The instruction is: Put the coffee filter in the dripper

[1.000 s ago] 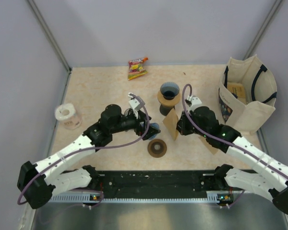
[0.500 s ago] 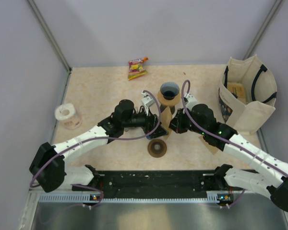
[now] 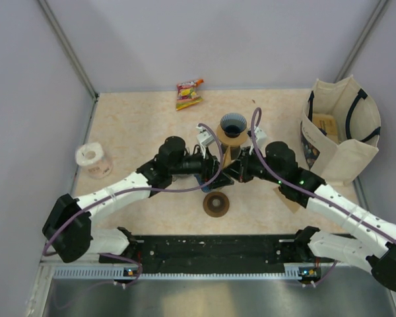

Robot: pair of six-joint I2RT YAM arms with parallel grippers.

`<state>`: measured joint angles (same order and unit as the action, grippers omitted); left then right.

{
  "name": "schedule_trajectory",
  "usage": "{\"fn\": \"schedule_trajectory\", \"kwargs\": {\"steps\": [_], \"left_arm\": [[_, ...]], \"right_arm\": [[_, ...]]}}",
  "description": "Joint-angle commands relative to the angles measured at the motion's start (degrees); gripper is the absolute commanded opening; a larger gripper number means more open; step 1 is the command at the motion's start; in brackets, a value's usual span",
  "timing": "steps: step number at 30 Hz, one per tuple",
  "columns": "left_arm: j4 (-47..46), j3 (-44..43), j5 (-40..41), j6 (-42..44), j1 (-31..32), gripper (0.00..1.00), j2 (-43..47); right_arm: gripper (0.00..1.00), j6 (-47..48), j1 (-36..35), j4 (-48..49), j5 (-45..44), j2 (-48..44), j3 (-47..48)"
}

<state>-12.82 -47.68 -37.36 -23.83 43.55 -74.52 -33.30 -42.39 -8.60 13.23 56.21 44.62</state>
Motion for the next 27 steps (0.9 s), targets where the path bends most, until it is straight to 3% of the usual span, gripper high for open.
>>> {"fn": "schedule_trajectory", "kwargs": {"steps": [1,8,13,17,22,27], "left_arm": [[-0.81,-0.22,2.64,1.77,0.13,0.86,2.89],[-0.01,0.31,3.79,1.69,0.22,0.69,3.42],[-0.01,0.22,4.14,1.69,0.13,0.44,3.24],[0.51,0.22,5.45,1.77,0.22,0.38,3.24],[3.84,-0.92,11.86,1.69,0.22,0.27,3.51],[11.66,-3.99,20.91,1.95,0.22,0.06,2.37]], "right_arm": [[0.0,0.78,-0.59,0.17,0.04,-1.98,-0.24],[0.0,2.36,-0.59,-1.77,-0.67,-2.94,-0.32],[0.0,3.24,-0.59,-3.0,-0.49,-2.94,0.03],[0.0,3.68,-0.59,-3.44,-0.75,-3.38,0.2],[0.0,3.77,-0.59,-5.02,-4.0,-3.47,0.38],[0.0,2.72,-0.59,-7.04,-8.48,-2.86,0.91]]}}
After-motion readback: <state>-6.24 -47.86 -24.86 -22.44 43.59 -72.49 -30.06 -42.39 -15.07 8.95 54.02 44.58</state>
